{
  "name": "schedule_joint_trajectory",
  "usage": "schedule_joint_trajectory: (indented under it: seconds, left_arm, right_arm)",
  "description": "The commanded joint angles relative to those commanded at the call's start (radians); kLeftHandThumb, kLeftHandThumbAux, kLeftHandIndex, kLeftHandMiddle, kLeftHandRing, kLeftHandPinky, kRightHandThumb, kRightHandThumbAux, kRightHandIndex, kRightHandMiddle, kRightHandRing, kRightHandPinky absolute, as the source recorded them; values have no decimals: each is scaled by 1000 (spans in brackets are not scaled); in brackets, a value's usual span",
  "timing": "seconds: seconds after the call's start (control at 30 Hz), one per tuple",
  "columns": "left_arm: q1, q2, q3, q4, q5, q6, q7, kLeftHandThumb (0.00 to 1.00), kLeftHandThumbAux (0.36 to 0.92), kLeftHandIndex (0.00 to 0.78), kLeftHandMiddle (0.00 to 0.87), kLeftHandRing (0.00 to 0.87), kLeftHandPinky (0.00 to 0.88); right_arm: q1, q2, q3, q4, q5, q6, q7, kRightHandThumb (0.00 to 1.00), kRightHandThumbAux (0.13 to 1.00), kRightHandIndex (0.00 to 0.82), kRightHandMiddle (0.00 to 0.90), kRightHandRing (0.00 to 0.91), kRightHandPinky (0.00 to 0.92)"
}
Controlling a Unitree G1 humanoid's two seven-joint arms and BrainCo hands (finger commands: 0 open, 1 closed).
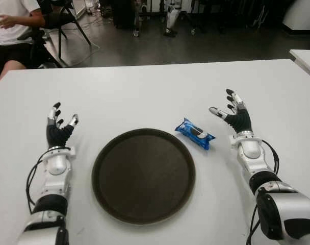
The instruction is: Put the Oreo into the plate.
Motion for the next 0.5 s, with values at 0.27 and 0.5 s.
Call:
schedule_joint_trajectory:
  seconds: [0.27, 0.5]
  left_arm:
    - [1, -4, -1, 0, -3, -2, -2, 1, 752, 25, 34, 8, 8]
    - [-4, -8, -6, 11, 2, -4, 4, 16, 736, 20, 27, 4, 8]
  right_arm:
    - [-1, 0, -10, 3, 12, 11, 18, 0, 637, 0, 0, 0, 0]
    - [-1, -6, 1, 8, -5, 14, -15, 0, 618, 0, 0, 0, 0]
